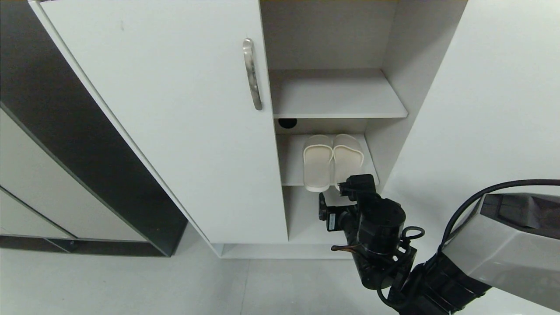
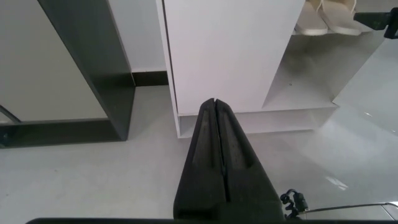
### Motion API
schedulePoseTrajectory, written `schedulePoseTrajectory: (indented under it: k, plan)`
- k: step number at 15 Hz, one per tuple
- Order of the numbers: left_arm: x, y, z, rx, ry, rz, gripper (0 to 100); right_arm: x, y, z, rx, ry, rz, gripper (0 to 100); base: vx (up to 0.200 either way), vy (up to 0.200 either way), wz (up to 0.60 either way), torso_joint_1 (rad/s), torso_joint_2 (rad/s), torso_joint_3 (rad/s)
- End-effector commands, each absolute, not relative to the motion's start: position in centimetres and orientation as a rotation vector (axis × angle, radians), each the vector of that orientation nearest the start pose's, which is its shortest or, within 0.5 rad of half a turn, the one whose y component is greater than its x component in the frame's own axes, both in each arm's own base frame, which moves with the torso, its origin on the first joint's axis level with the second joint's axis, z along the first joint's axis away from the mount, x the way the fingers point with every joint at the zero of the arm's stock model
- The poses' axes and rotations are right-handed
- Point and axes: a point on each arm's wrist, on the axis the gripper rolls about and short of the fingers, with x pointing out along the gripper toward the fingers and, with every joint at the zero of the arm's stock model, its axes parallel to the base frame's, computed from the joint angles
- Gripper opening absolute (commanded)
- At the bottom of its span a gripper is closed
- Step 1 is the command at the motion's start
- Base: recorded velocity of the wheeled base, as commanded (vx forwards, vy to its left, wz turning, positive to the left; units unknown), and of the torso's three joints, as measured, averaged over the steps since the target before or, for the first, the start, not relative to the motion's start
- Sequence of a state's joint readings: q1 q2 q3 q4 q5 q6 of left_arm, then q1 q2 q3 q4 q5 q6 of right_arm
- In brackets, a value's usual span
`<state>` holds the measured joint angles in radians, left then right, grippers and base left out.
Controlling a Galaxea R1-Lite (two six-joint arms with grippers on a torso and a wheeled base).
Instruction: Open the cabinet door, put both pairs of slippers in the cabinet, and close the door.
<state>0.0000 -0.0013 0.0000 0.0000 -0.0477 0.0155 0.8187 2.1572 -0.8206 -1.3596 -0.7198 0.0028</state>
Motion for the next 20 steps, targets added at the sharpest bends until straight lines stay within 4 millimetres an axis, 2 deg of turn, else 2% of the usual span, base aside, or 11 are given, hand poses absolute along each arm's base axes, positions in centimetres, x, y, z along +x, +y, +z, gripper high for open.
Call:
schedulePoseTrajectory:
  k: [1,6,14,17,20]
  plan:
    - [-2.3,-0.1,7.5,0.015,0.0,-0.048,0,26.8,26.5,9.8,0.019,-0.016,0.1,100,0.0,0.0,0.0,0.0,0.0,0.0]
    - [-2.3,-0.1,7.5,0.014,0.0,-0.048,0,26.8,26.4,9.8,0.012,-0.018,0.097,100,0.0,0.0,0.0,0.0,0.0,0.0]
    - [-2.3,-0.1,7.5,0.014,0.0,-0.048,0,27.0,26.3,9.5,0.001,-0.013,0.09,100,0.0,0.0,0.0,0.004,0.0,0.179]
    - [-2.3,-0.1,7.5,0.006,0.0,-0.043,0,26.5,25.8,10.4,-0.003,-0.022,0.096,100,0.0,0.0,0.0,-0.001,0.0,0.155]
    - [-2.3,-0.1,7.5,0.009,0.0,-0.043,0,26.9,25.4,10.3,-0.007,-0.02,0.081,100,0.0,0.0,0.0,0.002,0.0,0.017]
